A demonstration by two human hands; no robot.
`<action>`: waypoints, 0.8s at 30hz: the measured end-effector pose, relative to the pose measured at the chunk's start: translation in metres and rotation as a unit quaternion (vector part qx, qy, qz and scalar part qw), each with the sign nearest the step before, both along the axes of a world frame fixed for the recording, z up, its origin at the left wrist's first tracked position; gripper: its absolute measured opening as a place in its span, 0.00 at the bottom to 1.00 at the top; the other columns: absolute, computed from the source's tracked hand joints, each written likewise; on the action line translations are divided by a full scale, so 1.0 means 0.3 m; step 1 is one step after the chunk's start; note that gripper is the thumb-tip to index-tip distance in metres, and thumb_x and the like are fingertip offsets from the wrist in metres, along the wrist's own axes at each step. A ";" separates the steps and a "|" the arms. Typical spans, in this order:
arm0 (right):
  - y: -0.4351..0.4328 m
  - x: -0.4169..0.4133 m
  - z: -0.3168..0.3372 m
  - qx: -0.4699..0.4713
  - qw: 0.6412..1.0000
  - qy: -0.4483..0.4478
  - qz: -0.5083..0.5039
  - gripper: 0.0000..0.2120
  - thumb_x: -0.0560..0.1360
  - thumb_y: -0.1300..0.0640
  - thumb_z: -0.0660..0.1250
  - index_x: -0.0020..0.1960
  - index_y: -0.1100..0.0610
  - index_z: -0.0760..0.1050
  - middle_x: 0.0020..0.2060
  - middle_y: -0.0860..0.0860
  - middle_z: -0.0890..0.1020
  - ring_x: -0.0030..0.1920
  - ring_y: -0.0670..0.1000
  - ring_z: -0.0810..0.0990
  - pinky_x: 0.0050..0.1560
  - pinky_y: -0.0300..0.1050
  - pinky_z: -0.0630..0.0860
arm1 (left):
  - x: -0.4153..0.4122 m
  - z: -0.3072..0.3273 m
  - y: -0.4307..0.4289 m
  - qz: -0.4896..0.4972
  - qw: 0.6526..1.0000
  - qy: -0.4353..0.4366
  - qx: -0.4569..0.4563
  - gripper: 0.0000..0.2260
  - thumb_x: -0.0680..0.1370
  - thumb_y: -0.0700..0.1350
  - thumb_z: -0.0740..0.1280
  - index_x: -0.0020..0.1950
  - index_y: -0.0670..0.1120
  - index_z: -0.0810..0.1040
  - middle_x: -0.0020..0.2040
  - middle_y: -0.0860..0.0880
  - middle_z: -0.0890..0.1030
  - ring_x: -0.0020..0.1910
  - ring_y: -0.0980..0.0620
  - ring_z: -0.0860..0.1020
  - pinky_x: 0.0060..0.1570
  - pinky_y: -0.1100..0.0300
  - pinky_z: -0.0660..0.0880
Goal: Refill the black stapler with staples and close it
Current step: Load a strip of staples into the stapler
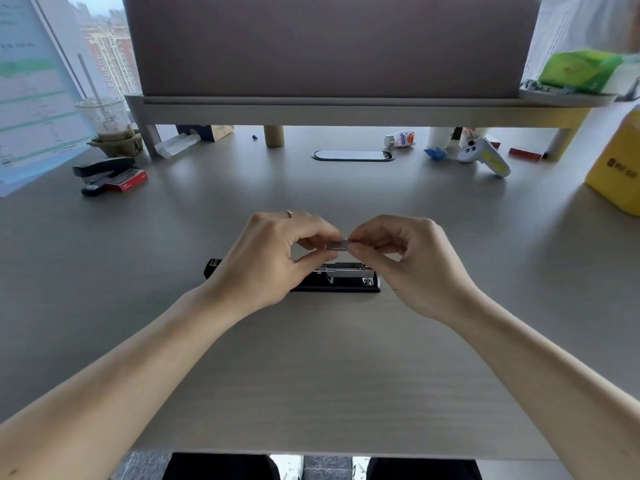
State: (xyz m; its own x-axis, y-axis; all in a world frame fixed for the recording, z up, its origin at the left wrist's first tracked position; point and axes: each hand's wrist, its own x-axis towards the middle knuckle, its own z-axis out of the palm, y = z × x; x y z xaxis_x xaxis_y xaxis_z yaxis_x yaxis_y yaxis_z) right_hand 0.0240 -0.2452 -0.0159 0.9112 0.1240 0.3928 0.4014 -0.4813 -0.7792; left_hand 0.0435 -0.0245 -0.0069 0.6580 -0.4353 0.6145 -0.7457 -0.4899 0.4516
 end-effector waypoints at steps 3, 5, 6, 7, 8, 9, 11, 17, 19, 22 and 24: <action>-0.001 -0.004 -0.002 -0.005 1.000 -0.010 -0.004 0.02 0.77 0.58 0.76 0.47 0.53 0.87 0.38 0.43 0.88 0.41 0.41 0.87 0.48 0.32 0.79 | -0.010 0.002 -0.002 0.000 0.999 0.039 -0.015 0.09 0.74 0.41 0.79 0.54 0.46 0.89 0.48 0.54 0.89 0.48 0.58 0.87 0.54 0.59 0.82; -0.002 -0.008 -0.005 -0.007 1.000 -0.008 -0.005 0.02 0.77 0.58 0.75 0.47 0.53 0.87 0.39 0.43 0.88 0.42 0.41 0.87 0.48 0.31 0.78 | -0.018 0.004 -0.008 -0.007 0.997 0.068 -0.021 0.08 0.75 0.41 0.78 0.54 0.47 0.89 0.48 0.56 0.89 0.49 0.60 0.87 0.55 0.61 0.82; -0.003 -0.010 -0.010 -0.008 1.000 -0.006 -0.005 0.02 0.77 0.58 0.75 0.47 0.53 0.87 0.39 0.43 0.88 0.42 0.41 0.86 0.47 0.31 0.78 | -0.021 0.005 -0.011 -0.008 0.997 0.077 -0.022 0.08 0.75 0.40 0.78 0.53 0.47 0.89 0.48 0.56 0.89 0.48 0.61 0.87 0.55 0.62 0.82; -0.004 -0.011 -0.017 -0.008 1.000 -0.005 -0.007 0.02 0.77 0.56 0.75 0.48 0.52 0.87 0.40 0.42 0.88 0.43 0.41 0.86 0.47 0.32 0.78 | -0.022 0.007 -0.014 -0.006 0.996 0.086 -0.023 0.07 0.75 0.40 0.77 0.52 0.47 0.90 0.47 0.56 0.89 0.48 0.62 0.87 0.54 0.62 0.82; -0.007 -0.014 -0.024 -0.012 1.000 -0.003 -0.010 0.02 0.77 0.55 0.75 0.49 0.51 0.86 0.42 0.43 0.88 0.45 0.42 0.86 0.48 0.34 0.79 | -0.023 0.007 -0.015 -0.002 0.995 0.094 -0.022 0.06 0.76 0.40 0.77 0.52 0.47 0.90 0.47 0.56 0.90 0.47 0.62 0.87 0.54 0.62 0.82; -0.012 -0.018 -0.034 -0.024 1.000 -0.003 -0.014 0.05 0.75 0.53 0.76 0.51 0.50 0.86 0.43 0.43 0.88 0.47 0.42 0.86 0.49 0.36 0.80 | -0.022 0.008 -0.014 0.006 0.995 0.102 -0.019 0.06 0.76 0.41 0.77 0.51 0.48 0.90 0.46 0.57 0.90 0.47 0.62 0.87 0.54 0.62 0.82; -0.027 -0.029 -0.059 -0.062 0.998 0.000 -0.016 0.13 0.72 0.51 0.79 0.56 0.49 0.84 0.47 0.41 0.87 0.52 0.40 0.84 0.52 0.33 0.78 | -0.018 0.008 -0.009 0.027 0.993 0.118 -0.002 0.05 0.75 0.42 0.78 0.50 0.49 0.90 0.45 0.57 0.89 0.47 0.63 0.87 0.53 0.61 0.82; -0.046 -0.029 -0.084 -0.098 0.994 0.025 -0.028 0.07 0.73 0.52 0.77 0.50 0.47 0.84 0.43 0.44 0.87 0.43 0.48 0.85 0.49 0.47 0.80 | -0.013 0.014 -0.014 0.050 0.987 0.147 0.039 0.04 0.75 0.43 0.78 0.48 0.51 0.90 0.41 0.58 0.89 0.44 0.63 0.87 0.51 0.64 0.81; -0.045 -0.023 -0.090 -0.092 0.995 0.020 -0.024 0.05 0.73 0.52 0.77 0.48 0.47 0.84 0.41 0.47 0.87 0.43 0.52 0.85 0.47 0.51 0.80 | -0.014 0.012 -0.021 0.056 0.985 0.159 0.039 0.04 0.74 0.43 0.78 0.48 0.51 0.90 0.41 0.57 0.89 0.43 0.63 0.87 0.50 0.62 0.81; -0.048 -0.022 -0.095 -0.080 0.996 0.020 -0.025 0.05 0.72 0.52 0.78 0.48 0.47 0.84 0.41 0.47 0.87 0.43 0.52 0.85 0.47 0.50 0.80 | -0.016 0.011 -0.029 0.064 0.983 0.167 0.036 0.04 0.74 0.44 0.78 0.47 0.52 0.90 0.39 0.58 0.89 0.42 0.63 0.87 0.49 0.59 0.81; -0.049 -0.020 -0.098 -0.077 0.996 0.022 -0.024 0.05 0.72 0.52 0.78 0.48 0.47 0.84 0.41 0.47 0.88 0.43 0.51 0.86 0.47 0.50 0.80 | -0.016 0.013 -0.032 0.068 0.983 0.170 0.033 0.03 0.74 0.44 0.78 0.46 0.52 0.90 0.39 0.58 0.89 0.41 0.63 0.86 0.48 0.60 0.81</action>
